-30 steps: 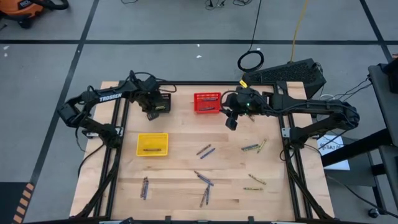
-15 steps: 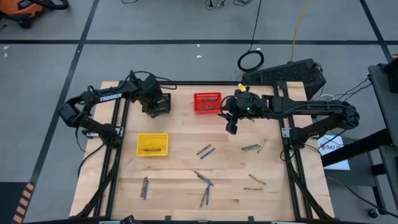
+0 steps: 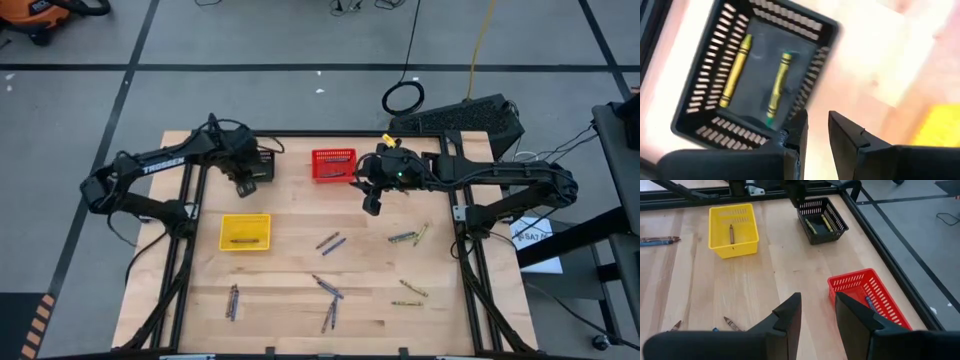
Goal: Sort crayons
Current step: Put the brown crayon into the yellow basket
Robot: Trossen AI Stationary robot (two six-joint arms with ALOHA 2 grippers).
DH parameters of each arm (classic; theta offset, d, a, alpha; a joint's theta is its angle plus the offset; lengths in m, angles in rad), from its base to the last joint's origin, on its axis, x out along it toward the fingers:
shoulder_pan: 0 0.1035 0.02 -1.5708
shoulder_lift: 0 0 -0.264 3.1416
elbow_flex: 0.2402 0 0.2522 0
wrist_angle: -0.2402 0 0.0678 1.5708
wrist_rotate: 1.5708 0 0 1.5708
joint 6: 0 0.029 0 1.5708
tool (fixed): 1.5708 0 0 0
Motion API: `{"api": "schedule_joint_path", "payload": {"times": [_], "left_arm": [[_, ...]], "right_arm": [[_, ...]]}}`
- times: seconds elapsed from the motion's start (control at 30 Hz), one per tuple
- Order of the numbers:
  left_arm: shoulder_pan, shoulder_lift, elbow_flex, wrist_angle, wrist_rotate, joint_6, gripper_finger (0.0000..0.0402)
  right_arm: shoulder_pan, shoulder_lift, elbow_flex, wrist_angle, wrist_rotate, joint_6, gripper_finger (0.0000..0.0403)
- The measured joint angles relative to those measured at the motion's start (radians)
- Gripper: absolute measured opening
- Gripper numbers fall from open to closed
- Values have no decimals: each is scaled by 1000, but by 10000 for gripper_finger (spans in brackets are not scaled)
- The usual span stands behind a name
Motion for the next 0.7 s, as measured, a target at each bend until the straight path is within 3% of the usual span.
{"api": "schedule_joint_path", "payload": {"times": [0.33,0.7], "left_arm": [[-215,-146,1,-112,5,-239,72],[-469,-178,1,-119,5,-527,72]], "right_arm": [[0,0,0,2,0,8,107],[0,0,0,1,1,30,107]]}}
